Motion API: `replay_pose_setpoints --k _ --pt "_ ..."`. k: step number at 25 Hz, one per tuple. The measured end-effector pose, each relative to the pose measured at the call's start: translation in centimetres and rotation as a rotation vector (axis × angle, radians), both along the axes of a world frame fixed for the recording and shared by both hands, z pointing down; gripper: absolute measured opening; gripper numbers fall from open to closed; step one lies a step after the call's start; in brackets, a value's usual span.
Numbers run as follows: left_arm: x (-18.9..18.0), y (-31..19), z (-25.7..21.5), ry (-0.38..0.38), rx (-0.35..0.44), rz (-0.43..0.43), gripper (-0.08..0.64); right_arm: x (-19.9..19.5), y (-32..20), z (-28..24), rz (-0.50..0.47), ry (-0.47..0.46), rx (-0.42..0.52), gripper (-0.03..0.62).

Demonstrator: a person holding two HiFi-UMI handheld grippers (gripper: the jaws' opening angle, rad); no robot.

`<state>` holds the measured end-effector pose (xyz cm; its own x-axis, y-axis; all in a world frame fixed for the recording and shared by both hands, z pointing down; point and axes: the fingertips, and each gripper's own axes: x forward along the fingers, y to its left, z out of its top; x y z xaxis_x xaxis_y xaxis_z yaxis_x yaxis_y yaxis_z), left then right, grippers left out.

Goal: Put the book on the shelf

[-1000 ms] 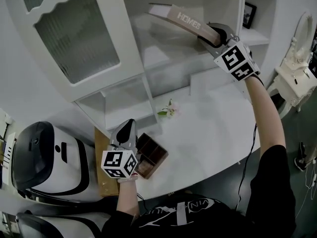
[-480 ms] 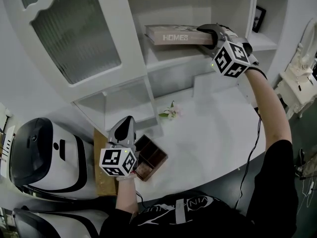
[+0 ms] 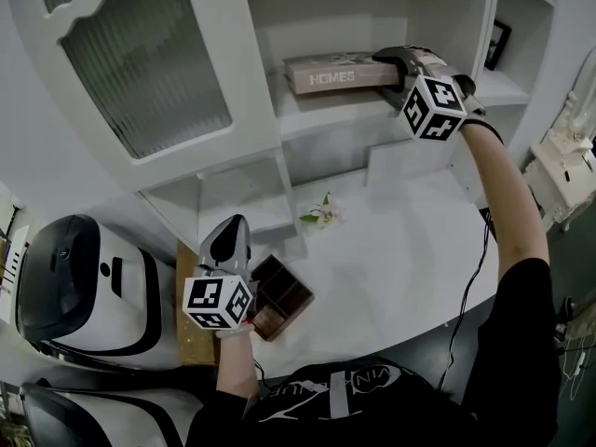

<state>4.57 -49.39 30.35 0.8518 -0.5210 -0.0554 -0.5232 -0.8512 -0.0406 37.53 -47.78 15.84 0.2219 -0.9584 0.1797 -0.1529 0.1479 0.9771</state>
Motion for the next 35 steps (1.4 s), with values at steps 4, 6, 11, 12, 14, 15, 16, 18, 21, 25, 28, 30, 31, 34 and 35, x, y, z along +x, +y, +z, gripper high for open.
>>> replay_pose_setpoints --k 4,6,11,12,14,15,16,18,21,25,28,30,31,34,35 --pt "-0.3 0.1 0.0 0.004 0.004 -0.020 0.000 0.4 -0.4 0.5 0.002 0.024 -0.035 0.181" --pt "-0.4 0.1 -0.1 0.006 0.009 -0.028 0.000 0.5 -0.7 0.6 -0.002 0.023 -0.059 0.183" --pt "-0.7 0.3 0.2 0.017 0.003 -0.037 0.000 0.5 -0.9 0.9 -0.008 -0.018 -0.177 0.208" --pt "-0.7 0.4 0.3 0.020 0.000 -0.038 0.000 0.4 -0.8 1.0 -0.010 -0.038 -0.209 0.221" --pt "-0.9 0.6 0.4 0.027 -0.003 -0.039 0.000 0.1 -0.7 1.2 -0.014 -0.094 -0.270 0.273" --pt "-1.0 0.7 0.4 0.030 -0.004 -0.040 0.000 0.1 -0.7 1.3 -0.012 -0.117 -0.296 0.295" --pt "-1.1 0.7 0.3 0.031 -0.005 -0.041 0.000 0.2 -0.6 1.3 -0.006 -0.133 -0.318 0.304" --pt "-1.2 0.8 0.3 0.030 -0.005 -0.040 0.000 0.4 -0.4 1.4 0.007 -0.158 -0.360 0.307" --pt "-1.3 0.9 0.3 0.024 -0.007 -0.033 0.000 0.7 -0.1 1.6 0.025 -0.204 -0.433 0.316" --pt "-1.1 1.6 0.5 0.016 -0.003 -0.017 0.000 0.3 0.5 1.3 0.027 -0.265 -0.486 0.327" --pt "-1.1 2.0 0.6 0.010 -0.005 -0.004 0.000 -0.2 0.8 0.9 0.027 -0.280 -0.489 0.335" --pt "-1.2 2.1 0.5 0.008 -0.005 0.000 0.000 -0.5 1.0 0.9 0.031 -0.284 -0.501 0.341" --pt "-1.4 2.1 0.3 0.008 -0.004 0.000 0.000 -0.6 1.1 0.9 0.035 -0.283 -0.508 0.344" --pt "-1.9 2.1 0.1 0.009 -0.007 -0.001 0.000 -0.6 1.4 1.2 0.047 -0.287 -0.516 0.344" --pt "-2.0 2.2 0.1 0.009 -0.008 -0.002 0.000 -0.5 1.6 1.3 0.052 -0.289 -0.518 0.344"
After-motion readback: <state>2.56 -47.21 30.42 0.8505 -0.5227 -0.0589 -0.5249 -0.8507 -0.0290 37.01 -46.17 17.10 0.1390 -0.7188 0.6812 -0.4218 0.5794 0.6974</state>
